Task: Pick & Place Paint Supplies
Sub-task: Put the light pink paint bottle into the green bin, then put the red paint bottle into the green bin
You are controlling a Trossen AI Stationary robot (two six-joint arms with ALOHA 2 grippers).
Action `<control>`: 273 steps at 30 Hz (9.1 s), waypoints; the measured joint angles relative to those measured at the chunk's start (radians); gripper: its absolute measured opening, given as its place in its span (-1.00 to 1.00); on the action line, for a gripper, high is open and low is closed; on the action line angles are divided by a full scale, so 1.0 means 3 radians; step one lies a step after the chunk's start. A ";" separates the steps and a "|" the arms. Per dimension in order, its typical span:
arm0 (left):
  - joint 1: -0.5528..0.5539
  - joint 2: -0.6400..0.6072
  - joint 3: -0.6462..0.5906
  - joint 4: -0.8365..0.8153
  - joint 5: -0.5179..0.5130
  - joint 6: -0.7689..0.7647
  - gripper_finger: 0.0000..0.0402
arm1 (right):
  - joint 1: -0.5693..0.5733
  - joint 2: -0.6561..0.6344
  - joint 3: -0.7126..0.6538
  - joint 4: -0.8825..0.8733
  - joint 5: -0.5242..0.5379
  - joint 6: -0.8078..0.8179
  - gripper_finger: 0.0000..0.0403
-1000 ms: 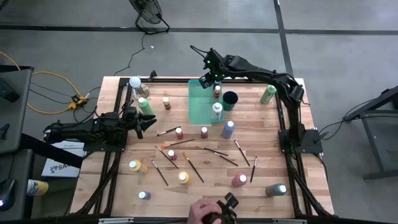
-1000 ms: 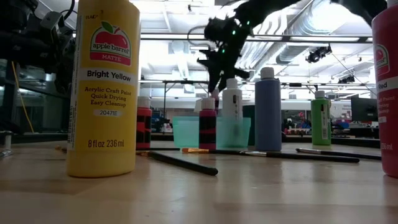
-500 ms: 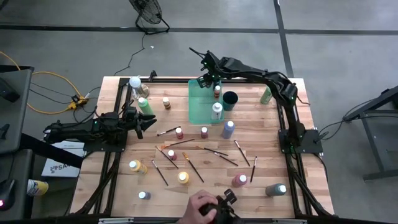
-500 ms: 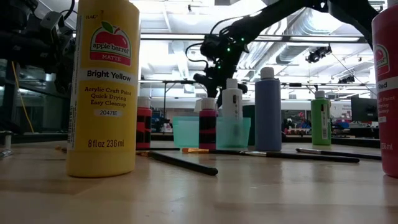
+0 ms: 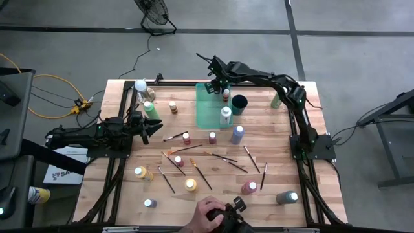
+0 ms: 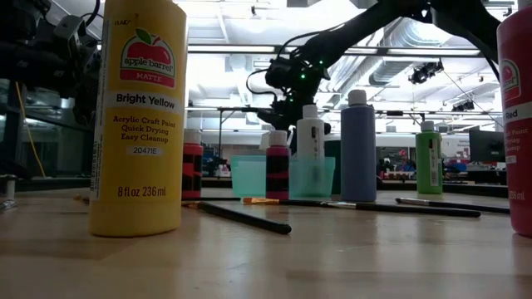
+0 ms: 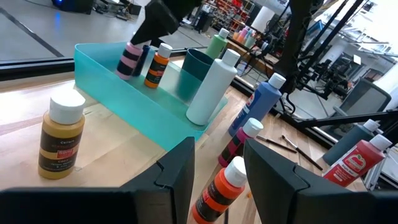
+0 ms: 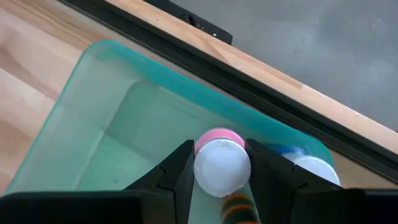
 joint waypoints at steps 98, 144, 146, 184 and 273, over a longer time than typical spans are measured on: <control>0.0001 -0.0001 0.0000 0.0000 0.0000 0.0000 -0.32 | 0.1432 -0.3316 -0.1925 -0.0980 -0.0123 -0.0597 0.20; 0.0001 0.0000 0.0000 0.0000 0.0000 -0.0001 -0.32 | 0.2965 -0.1431 -0.1925 0.0881 0.1826 0.3348 0.20; 0.0000 0.0000 0.0000 0.0000 0.0001 0.0000 -0.32 | 0.2935 -0.1395 -0.1924 0.0898 0.1840 0.3440 0.20; 0.0001 -0.0001 0.0000 0.0001 0.0001 0.0000 -0.32 | 0.3284 -0.0619 -0.1926 0.1477 0.3034 0.2230 0.20; 0.0000 0.0000 -0.0001 0.0010 0.0011 0.0000 -0.32 | 0.2353 -0.1229 -0.0593 0.1142 0.1619 -0.0151 -0.46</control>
